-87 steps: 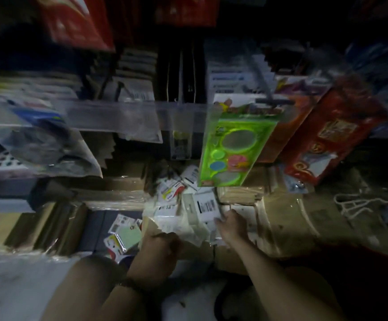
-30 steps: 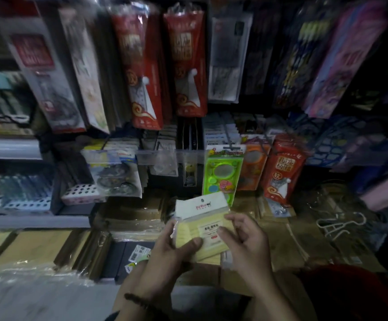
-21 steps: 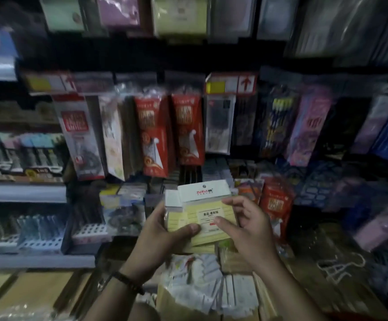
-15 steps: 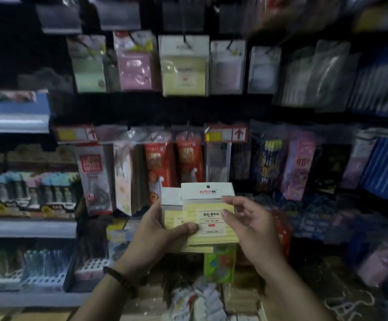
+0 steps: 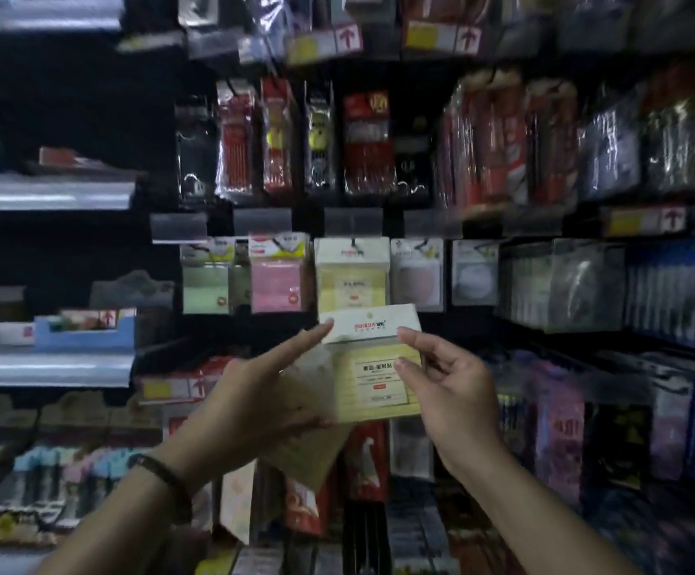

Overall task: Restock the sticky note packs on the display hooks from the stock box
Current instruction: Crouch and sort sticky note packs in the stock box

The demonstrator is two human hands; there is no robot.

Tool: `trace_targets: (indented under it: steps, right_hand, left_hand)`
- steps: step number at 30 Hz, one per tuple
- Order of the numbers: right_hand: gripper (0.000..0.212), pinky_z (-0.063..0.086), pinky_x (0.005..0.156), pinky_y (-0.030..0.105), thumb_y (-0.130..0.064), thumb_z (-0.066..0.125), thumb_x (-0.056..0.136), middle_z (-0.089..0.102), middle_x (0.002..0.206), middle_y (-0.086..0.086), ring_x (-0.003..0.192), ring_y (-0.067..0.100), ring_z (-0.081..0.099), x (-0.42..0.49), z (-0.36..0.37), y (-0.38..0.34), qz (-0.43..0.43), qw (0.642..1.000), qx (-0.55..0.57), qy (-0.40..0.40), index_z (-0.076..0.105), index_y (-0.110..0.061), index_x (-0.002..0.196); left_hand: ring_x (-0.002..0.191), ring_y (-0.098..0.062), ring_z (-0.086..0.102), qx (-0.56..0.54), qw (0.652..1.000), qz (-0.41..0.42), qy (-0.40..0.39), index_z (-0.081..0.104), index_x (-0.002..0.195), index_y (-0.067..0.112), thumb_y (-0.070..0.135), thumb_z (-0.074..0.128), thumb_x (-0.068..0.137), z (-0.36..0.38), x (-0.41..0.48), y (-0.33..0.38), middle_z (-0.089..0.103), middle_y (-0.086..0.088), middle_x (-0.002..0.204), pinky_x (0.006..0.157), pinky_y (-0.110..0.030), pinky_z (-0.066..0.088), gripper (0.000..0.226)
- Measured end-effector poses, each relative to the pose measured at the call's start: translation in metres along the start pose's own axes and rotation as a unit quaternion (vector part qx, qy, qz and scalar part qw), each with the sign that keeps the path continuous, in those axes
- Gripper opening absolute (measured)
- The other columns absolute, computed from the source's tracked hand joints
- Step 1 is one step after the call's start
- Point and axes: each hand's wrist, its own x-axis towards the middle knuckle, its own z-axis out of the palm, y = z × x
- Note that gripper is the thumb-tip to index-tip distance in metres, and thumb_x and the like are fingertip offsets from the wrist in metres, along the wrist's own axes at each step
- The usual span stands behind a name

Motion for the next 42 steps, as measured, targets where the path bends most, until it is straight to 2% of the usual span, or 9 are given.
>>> trace_targets:
  steps: [3, 7, 11, 18, 22, 28, 31, 34, 42]
  right_hand:
    - [0.038, 0.065, 0.082, 0.031, 0.005, 0.073, 0.095, 0.081, 0.108, -0.01, 0.101, 0.012, 0.078, 0.027, 0.016, -0.004, -0.007, 1.0, 0.024, -0.003, 0.08, -0.025, 0.116]
    - [0.038, 0.063, 0.09, 0.029, 0.004, 0.074, 0.094, 0.079, 0.115, -0.017, 0.107, 0.006, 0.076, 0.06, 0.036, -0.002, -0.03, 0.999, 0.034, 0.007, 0.08, -0.027, 0.115]
    - [0.037, 0.061, 0.09, 0.022, 0.003, 0.073, 0.094, 0.078, 0.117, -0.016, 0.11, -0.001, 0.072, 0.092, 0.049, 0.001, -0.047, 0.997, 0.06, 0.02, 0.079, -0.025, 0.117]
    - [0.037, 0.061, 0.086, 0.021, 0.006, 0.071, 0.094, 0.078, 0.122, -0.011, 0.113, 0.002, 0.072, 0.129, 0.062, 0.01, -0.06, 0.993, 0.095, 0.027, 0.078, -0.021, 0.12]
    - [0.037, 0.059, 0.078, 0.015, 0.008, 0.07, 0.095, 0.078, 0.121, -0.012, 0.11, -0.001, 0.072, 0.138, 0.062, 0.015, -0.056, 0.994, 0.095, 0.028, 0.074, -0.015, 0.124]
    - [0.038, 0.057, 0.074, 0.01, -0.001, 0.069, 0.098, 0.069, 0.121, -0.016, 0.094, -0.01, 0.069, 0.142, 0.059, 0.014, -0.112, 0.986, -0.113, 0.043, 0.069, -0.014, 0.134]
    - [0.045, 0.048, 0.079, 0.0, -0.014, 0.071, 0.099, 0.053, 0.122, -0.008, 0.107, 0.004, 0.056, 0.142, 0.06, 0.011, -0.187, 0.917, -0.348, 0.053, 0.064, -0.019, 0.143]
    - [0.057, 0.054, 0.085, 0.017, -0.03, 0.078, 0.093, 0.036, 0.119, -0.01, 0.109, 0.011, 0.05, 0.14, 0.062, 0.008, -0.177, 0.863, -0.469, 0.059, 0.06, -0.031, 0.147]
    - [0.04, 0.045, 0.067, 0.005, -0.024, 0.078, 0.092, 0.043, 0.114, -0.009, 0.094, 0.004, 0.053, 0.111, 0.055, 0.013, -0.231, 0.907, -0.349, 0.053, 0.063, -0.03, 0.128]
  left_hand:
    - [0.104, 0.002, 0.07, 0.06, 0.996, 0.003, -0.073, 0.019, 0.151, 0.075, 0.029, 0.091, 0.081, -0.023, 0.028, -0.006, 0.064, 0.02, 0.132, 0.087, -0.025, 0.064, 0.11]
    - [0.12, -0.003, 0.058, 0.135, 0.985, 0.021, -0.102, 0.012, 0.153, 0.073, 0.036, 0.088, 0.081, -0.043, 0.065, -0.011, 0.046, 0.022, 0.146, 0.093, -0.026, 0.063, 0.112]
    - [0.09, 0.0, 0.064, 0.162, 0.982, 0.008, -0.095, 0.008, 0.155, 0.071, 0.033, 0.089, 0.081, -0.051, 0.097, -0.02, 0.053, 0.022, 0.122, 0.07, -0.012, 0.061, 0.116]
    - [0.1, -0.009, 0.069, 0.181, 0.981, 0.0, -0.077, 0.004, 0.155, 0.071, 0.038, 0.092, 0.074, -0.055, 0.13, -0.031, 0.055, 0.009, 0.145, 0.076, -0.027, 0.067, 0.124]
    - [0.084, -0.009, 0.071, 0.183, 0.978, -0.025, -0.094, 0.001, 0.154, 0.072, 0.041, 0.092, 0.073, -0.053, 0.138, -0.037, 0.062, 0.007, 0.117, 0.066, -0.027, 0.067, 0.126]
    - [0.103, -0.01, 0.066, 0.178, 0.977, -0.04, -0.107, 0.018, 0.163, 0.052, 0.038, 0.093, 0.075, -0.047, 0.145, -0.034, 0.056, 0.006, 0.147, 0.076, -0.028, 0.067, 0.116]
    - [0.106, -0.012, 0.067, 0.171, 0.977, -0.045, -0.12, 0.02, 0.163, 0.051, 0.036, 0.091, 0.077, -0.041, 0.146, -0.036, 0.057, 0.004, 0.146, 0.075, -0.027, 0.067, 0.112]
    - [0.11, -0.014, 0.071, 0.163, 0.978, -0.043, -0.121, 0.025, 0.161, 0.052, 0.035, 0.087, 0.082, -0.04, 0.142, -0.041, 0.061, 0.003, 0.141, 0.076, -0.031, 0.068, 0.102]
    - [0.104, -0.018, 0.072, -0.08, 0.99, -0.108, -0.038, 0.059, 0.135, 0.043, 0.014, 0.059, 0.104, -0.057, 0.093, -0.026, 0.064, 0.006, 0.123, 0.08, -0.04, 0.068, 0.042]
